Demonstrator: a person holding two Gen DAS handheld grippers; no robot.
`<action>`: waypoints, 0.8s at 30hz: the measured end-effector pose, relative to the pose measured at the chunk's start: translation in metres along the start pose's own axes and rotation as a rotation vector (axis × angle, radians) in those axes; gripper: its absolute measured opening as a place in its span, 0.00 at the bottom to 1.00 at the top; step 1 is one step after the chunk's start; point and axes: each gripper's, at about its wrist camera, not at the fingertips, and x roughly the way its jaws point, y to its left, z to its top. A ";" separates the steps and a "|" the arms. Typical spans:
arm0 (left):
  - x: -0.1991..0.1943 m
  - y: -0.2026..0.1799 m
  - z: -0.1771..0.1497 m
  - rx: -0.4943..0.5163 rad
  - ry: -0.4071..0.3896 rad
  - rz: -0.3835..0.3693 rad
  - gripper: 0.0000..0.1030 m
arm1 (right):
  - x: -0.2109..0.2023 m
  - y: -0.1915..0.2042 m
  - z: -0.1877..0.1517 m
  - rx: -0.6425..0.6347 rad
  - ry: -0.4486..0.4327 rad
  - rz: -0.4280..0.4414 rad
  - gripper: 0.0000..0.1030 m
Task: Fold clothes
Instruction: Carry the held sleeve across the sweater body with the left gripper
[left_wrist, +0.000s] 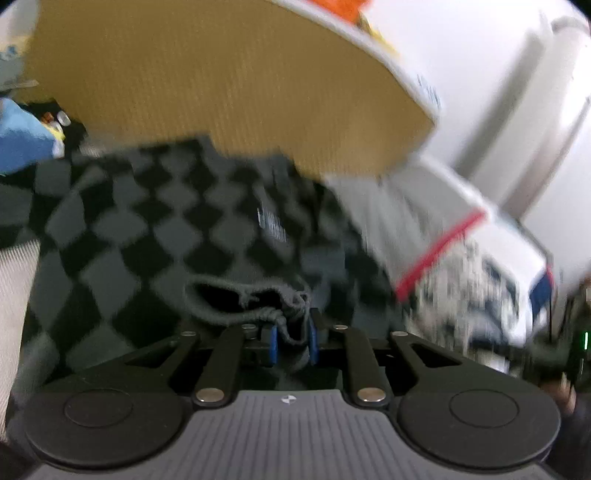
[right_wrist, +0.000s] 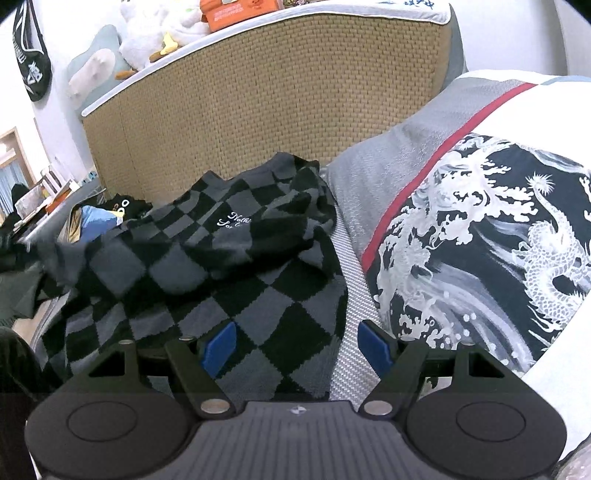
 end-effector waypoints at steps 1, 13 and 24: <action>0.000 0.000 -0.006 0.014 0.030 -0.006 0.19 | 0.002 0.001 0.000 0.006 -0.002 0.000 0.75; -0.017 0.013 -0.047 0.000 0.133 0.021 0.56 | 0.026 0.057 0.010 -0.110 0.045 0.021 0.75; 0.031 0.037 -0.040 -0.028 0.141 0.125 0.64 | 0.047 0.081 0.025 -0.147 0.075 0.007 0.75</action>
